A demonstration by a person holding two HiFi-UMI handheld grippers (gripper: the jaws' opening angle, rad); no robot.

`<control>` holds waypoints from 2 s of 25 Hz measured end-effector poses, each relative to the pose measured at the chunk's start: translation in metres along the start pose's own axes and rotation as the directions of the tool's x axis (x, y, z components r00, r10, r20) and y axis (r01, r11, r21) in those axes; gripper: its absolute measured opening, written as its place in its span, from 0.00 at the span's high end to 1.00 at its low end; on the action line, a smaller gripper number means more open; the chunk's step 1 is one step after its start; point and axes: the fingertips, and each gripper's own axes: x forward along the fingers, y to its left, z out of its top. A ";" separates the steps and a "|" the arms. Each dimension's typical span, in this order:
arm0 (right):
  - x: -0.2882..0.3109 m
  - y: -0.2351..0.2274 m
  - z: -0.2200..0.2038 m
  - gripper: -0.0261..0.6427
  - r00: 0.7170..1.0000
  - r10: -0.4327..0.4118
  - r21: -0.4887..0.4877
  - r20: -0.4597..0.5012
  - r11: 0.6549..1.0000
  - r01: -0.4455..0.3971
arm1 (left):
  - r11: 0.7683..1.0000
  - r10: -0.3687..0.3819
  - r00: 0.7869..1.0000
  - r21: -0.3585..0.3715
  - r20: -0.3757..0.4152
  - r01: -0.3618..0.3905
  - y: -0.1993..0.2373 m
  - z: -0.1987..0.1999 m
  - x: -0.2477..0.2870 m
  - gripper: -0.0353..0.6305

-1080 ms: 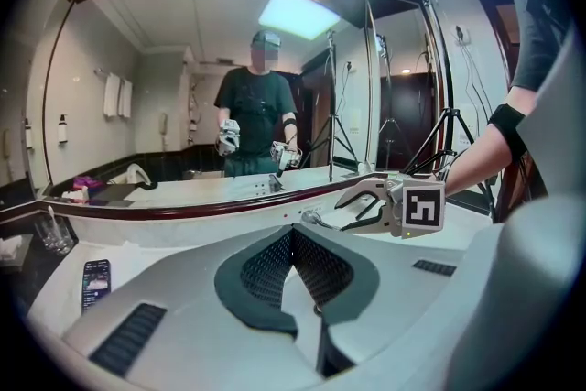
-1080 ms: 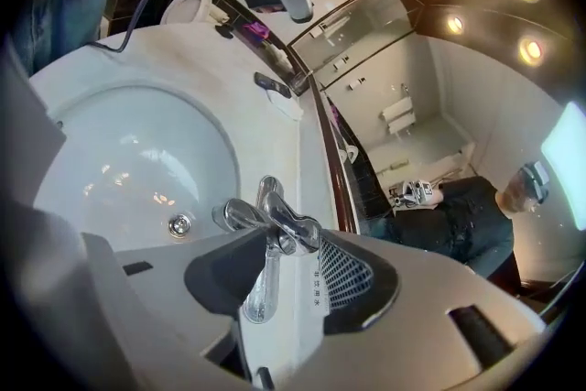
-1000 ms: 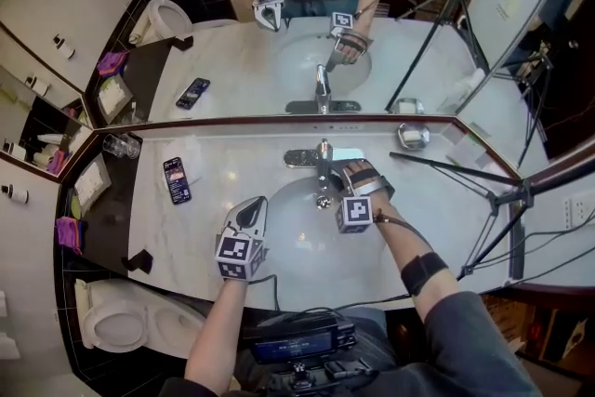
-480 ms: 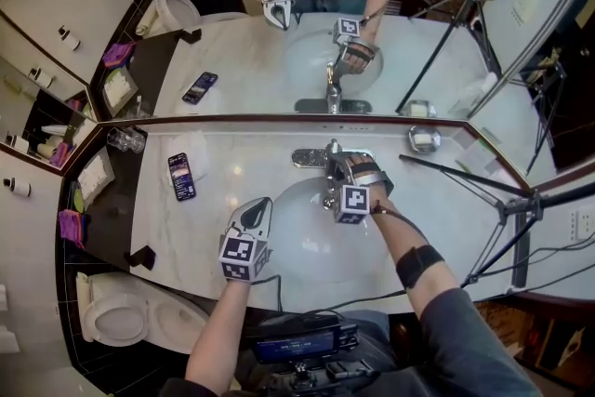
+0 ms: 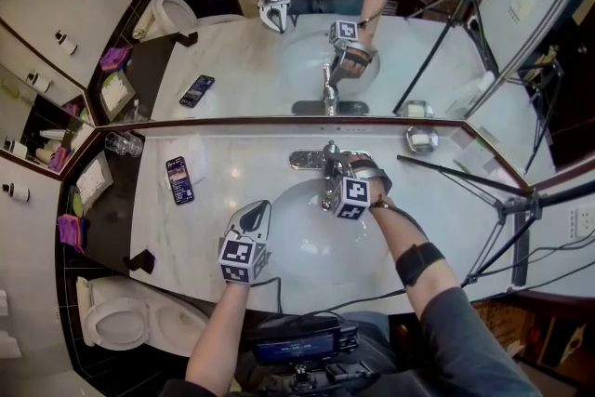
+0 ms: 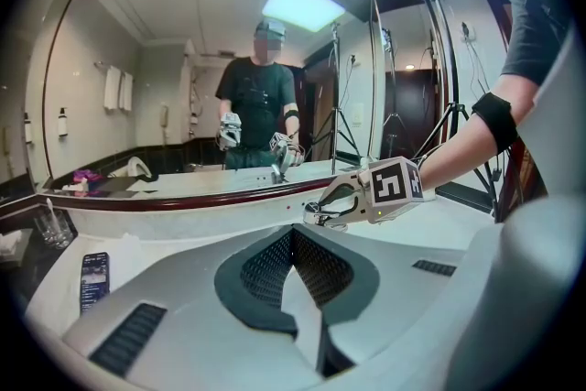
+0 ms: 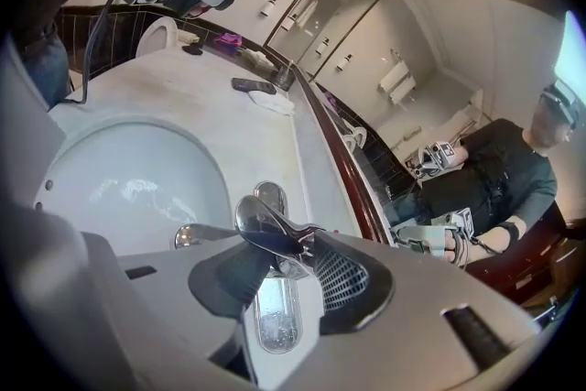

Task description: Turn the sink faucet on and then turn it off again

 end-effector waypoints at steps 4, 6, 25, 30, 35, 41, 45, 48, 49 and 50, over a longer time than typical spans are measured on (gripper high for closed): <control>0.000 -0.015 0.002 0.71 1.000 -0.003 0.115 0.009 0.993 0.002 | 1.000 -0.003 1.000 0.004 -0.001 0.003 -0.002 0.001 0.003 0.94; 0.000 -0.022 0.003 0.71 1.000 0.012 0.153 0.006 0.988 -0.013 | 1.000 -0.008 1.000 0.004 0.002 0.008 -0.003 0.002 0.004 0.94; 0.004 -0.027 -0.005 0.71 0.997 0.066 0.248 -0.024 0.967 -0.058 | 1.000 0.002 1.000 -0.001 0.012 -0.002 0.001 0.003 0.000 0.94; -0.001 -0.023 -0.010 0.71 0.996 0.059 0.236 -0.062 0.971 -0.043 | 1.000 0.006 1.000 -0.003 0.023 -0.006 -0.001 0.005 -0.006 0.94; -0.020 -0.015 -0.006 0.71 0.998 0.057 0.232 -0.040 0.972 -0.046 | 1.000 0.006 1.000 -0.003 0.031 -0.006 -0.003 0.005 -0.010 0.94; -0.060 -0.013 -0.002 0.87 1.000 -0.005 0.267 0.006 0.964 0.003 | 1.000 -0.002 0.999 -0.003 0.042 0.002 -0.009 0.006 -0.015 0.94; -0.092 -0.015 -0.009 0.93 0.997 -0.066 0.420 0.033 0.906 0.046 | 1.000 -0.007 0.998 -0.009 0.056 0.007 -0.013 0.010 -0.018 0.94; -0.118 -0.015 -0.018 0.93 0.992 -0.116 0.552 0.058 0.831 0.065 | 1.000 -0.013 0.998 -0.020 0.067 0.015 -0.016 0.012 -0.020 0.94; -0.129 -0.015 -0.020 0.93 0.989 -0.134 0.594 0.064 0.801 0.071 | 1.000 -0.015 0.997 -0.026 0.070 0.017 -0.017 0.012 -0.020 0.94; -0.139 -0.015 -0.023 0.93 0.986 -0.152 0.634 0.067 0.770 0.076 | 0.999 -0.018 0.997 -0.032 0.074 0.020 -0.018 0.012 -0.021 0.94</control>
